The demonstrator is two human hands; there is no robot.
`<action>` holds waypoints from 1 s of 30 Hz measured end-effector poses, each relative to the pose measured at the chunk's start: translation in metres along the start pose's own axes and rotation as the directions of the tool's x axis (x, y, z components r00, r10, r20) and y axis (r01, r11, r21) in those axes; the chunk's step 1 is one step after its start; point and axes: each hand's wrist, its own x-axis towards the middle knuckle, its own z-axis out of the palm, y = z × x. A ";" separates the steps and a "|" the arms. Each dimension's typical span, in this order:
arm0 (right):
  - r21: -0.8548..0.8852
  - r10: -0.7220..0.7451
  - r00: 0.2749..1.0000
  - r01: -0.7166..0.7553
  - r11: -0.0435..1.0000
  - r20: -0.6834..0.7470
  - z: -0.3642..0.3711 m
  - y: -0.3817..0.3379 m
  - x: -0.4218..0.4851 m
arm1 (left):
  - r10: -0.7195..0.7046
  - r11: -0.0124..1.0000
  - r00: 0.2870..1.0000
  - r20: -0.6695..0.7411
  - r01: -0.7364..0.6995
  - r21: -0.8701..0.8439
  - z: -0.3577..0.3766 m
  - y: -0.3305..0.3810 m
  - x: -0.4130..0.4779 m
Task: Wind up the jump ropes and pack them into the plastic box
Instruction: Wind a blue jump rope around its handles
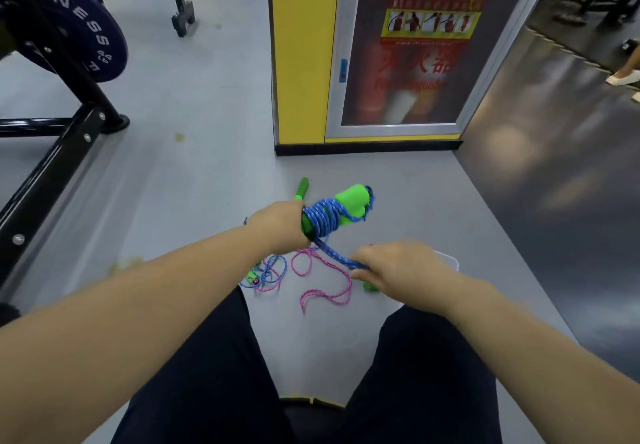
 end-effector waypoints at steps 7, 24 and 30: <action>0.206 -0.102 0.992 0.116 0.972 -0.074 -0.052 0.029 0.026 | 0.380 0.778 0.919 0.106 -0.380 0.500 0.012 0.033 -0.013; 0.975 0.778 0.621 0.103 -0.199 0.093 0.026 0.013 0.024 | 0.469 0.637 0.883 -0.034 -0.365 -0.679 0.006 0.015 -0.031; 0.991 0.424 0.897 -0.087 -0.100 0.121 0.029 0.002 0.013 | 0.269 0.405 0.961 0.061 -0.055 -0.913 0.016 0.010 -0.024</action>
